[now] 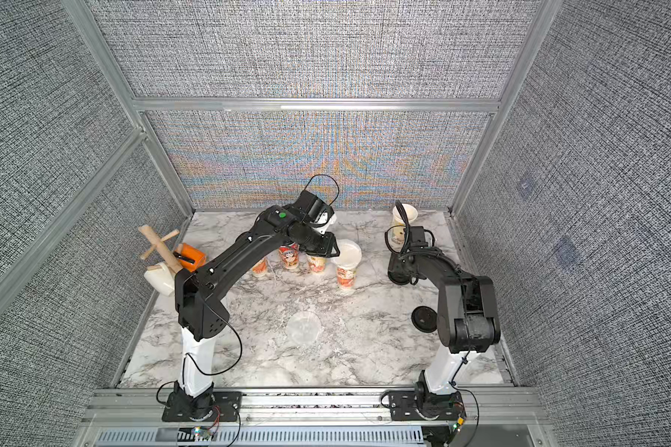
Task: Put the leak-proof paper on the milk tea cups
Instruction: Pick up the cup lid from the center of the board.
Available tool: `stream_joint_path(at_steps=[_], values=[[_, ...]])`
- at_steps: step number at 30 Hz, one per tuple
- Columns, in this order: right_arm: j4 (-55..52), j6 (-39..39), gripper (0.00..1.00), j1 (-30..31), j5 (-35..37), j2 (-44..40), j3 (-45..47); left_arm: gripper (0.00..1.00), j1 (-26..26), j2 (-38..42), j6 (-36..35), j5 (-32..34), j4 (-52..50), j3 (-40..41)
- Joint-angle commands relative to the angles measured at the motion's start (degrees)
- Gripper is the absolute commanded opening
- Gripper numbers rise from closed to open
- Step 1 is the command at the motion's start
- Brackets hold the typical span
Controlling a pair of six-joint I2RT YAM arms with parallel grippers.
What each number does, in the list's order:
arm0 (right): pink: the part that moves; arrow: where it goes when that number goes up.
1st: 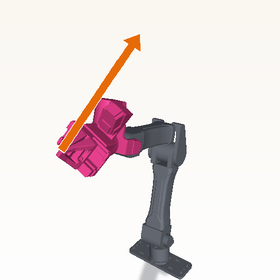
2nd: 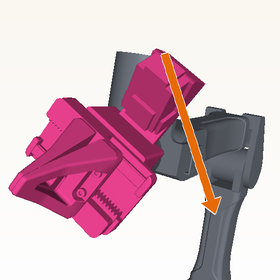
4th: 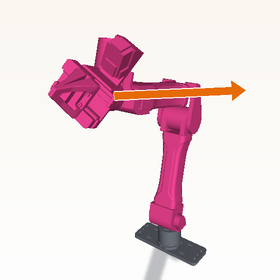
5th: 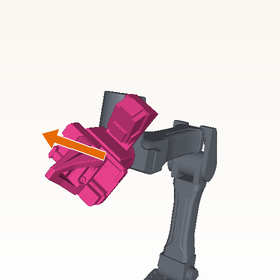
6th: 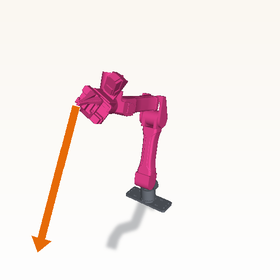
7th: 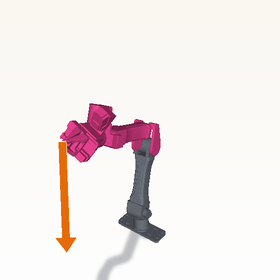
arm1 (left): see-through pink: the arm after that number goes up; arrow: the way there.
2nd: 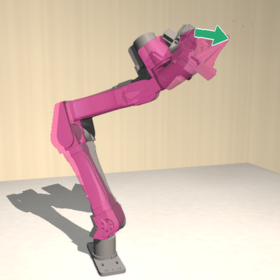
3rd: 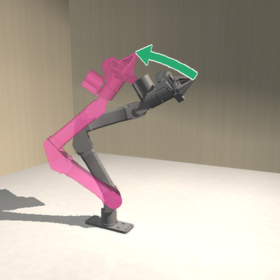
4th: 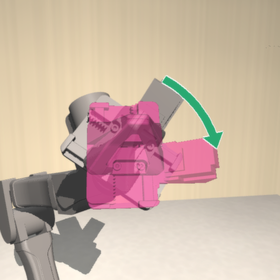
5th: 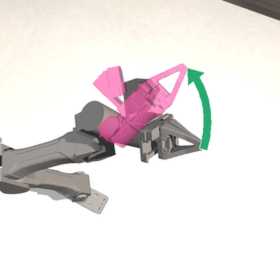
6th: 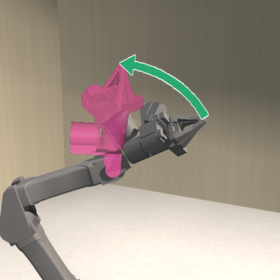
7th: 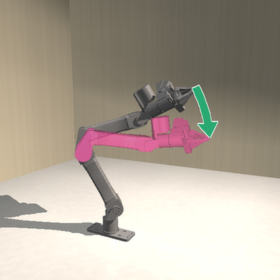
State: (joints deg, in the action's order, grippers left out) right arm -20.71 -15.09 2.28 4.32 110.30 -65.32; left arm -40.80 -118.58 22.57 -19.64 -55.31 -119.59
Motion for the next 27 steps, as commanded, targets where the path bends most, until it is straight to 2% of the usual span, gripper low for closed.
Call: stream_joint_path(at_steps=[1,16,18,27], values=[[0.4,0.6,0.86,0.2,-1.1,1.1,-0.5,0.40,-0.1,-0.4,0.2,-1.0,1.9,0.2],[1.1,0.2,0.86,1.3,-0.6,3.5,0.2,0.40,-0.1,-0.4,0.1,-1.5,2.1,-0.1],[1.1,0.1,0.85,1.3,-0.2,3.5,0.1,0.43,-0.1,-0.4,0.1,-1.5,2.1,-0.3],[1.2,0.0,0.81,1.2,0.1,4.7,-1.1,0.66,-0.1,0.4,-1.4,0.6,0.4,-1.5]])
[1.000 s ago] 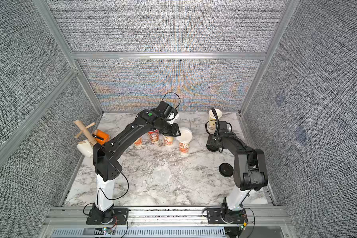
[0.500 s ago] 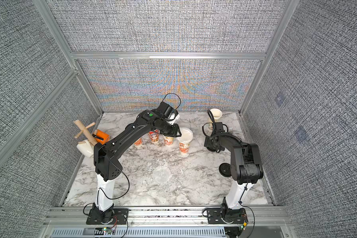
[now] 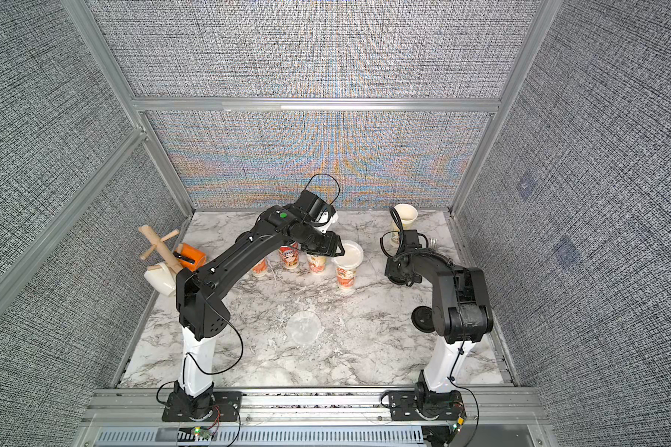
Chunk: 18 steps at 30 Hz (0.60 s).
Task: Put the leak-proof paper on the milk tea cups
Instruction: Pick up the cup lid from the center of the board.
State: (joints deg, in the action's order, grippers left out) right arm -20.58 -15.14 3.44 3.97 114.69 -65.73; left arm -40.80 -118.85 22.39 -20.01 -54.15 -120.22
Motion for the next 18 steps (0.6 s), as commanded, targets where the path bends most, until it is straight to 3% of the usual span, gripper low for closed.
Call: stream_joint_path(at_steps=[1,12,18], values=[[1.0,0.0,0.81,0.1,0.3,0.6,-0.8,0.67,-0.1,0.7,-1.3,1.3,-0.9,-1.1],[1.5,0.1,0.70,0.1,-0.1,0.8,-0.7,0.71,-0.1,2.2,-2.1,3.2,-1.3,-1.7],[0.1,0.1,0.68,1.1,0.0,-5.6,1.4,0.72,0.0,5.3,-3.0,6.0,-1.0,0.4]])
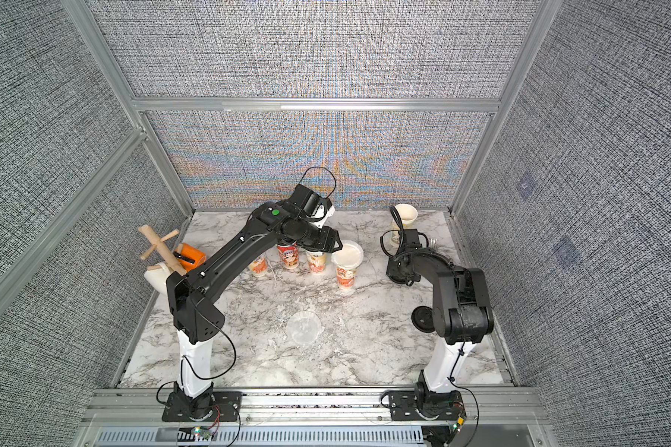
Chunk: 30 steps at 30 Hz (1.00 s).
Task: Put the leak-proof paper on the milk tea cups
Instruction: Pick up the cup lid from the center of the board, then adjust the leak-proof paper on the cup.
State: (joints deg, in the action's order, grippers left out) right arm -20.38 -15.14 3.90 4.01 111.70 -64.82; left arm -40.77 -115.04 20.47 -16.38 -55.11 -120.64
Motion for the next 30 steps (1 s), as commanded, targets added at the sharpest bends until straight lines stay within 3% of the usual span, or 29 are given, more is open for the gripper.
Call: stream_joint_path(at_steps=[1,4,6,13,23,30], values=[[-0.9,0.1,0.68,1.1,0.1,-5.0,1.1,0.74,0.1,3.2,-1.3,2.9,0.4,1.9],[-4.5,0.7,0.68,3.4,1.4,-13.0,1.8,0.83,0.4,6.7,-2.0,3.9,2.7,5.7],[-8.1,1.4,0.68,4.9,2.7,-18.2,0.6,0.99,0.7,9.0,-2.3,4.3,4.2,8.3],[-22.4,6.2,0.66,11.8,3.1,-26.4,-9.1,1.00,1.9,15.3,-1.9,7.0,8.0,17.1],[-28.0,10.2,0.64,21.7,-4.5,-16.7,-23.4,0.99,3.3,18.3,-1.0,7.7,8.0,21.3],[-30.4,10.9,0.64,25.2,-4.3,-9.2,-29.5,0.98,4.3,19.0,-0.9,9.1,6.4,21.4]])
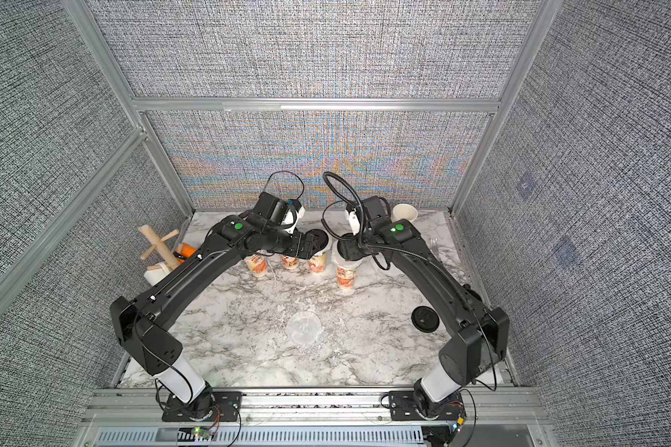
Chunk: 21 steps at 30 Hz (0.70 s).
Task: Put the leak-proof paper on the milk tea cups
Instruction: Adjust the leak-proof paper on the cup.
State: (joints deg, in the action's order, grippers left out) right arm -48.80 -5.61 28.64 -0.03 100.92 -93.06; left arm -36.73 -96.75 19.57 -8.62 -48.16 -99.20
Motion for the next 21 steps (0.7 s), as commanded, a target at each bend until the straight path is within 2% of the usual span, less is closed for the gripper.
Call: stream_joint_path(at_steps=[1,21], values=[[-2.2,1.4,0.64,0.5,-0.2,2.2,-1.6,0.98,0.3,0.7,0.0,1.6,-0.7,0.1],[-3.1,1.1,0.63,0.7,2.6,4.6,-3.4,0.98,1.5,2.5,-0.1,2.0,0.0,2.2]])
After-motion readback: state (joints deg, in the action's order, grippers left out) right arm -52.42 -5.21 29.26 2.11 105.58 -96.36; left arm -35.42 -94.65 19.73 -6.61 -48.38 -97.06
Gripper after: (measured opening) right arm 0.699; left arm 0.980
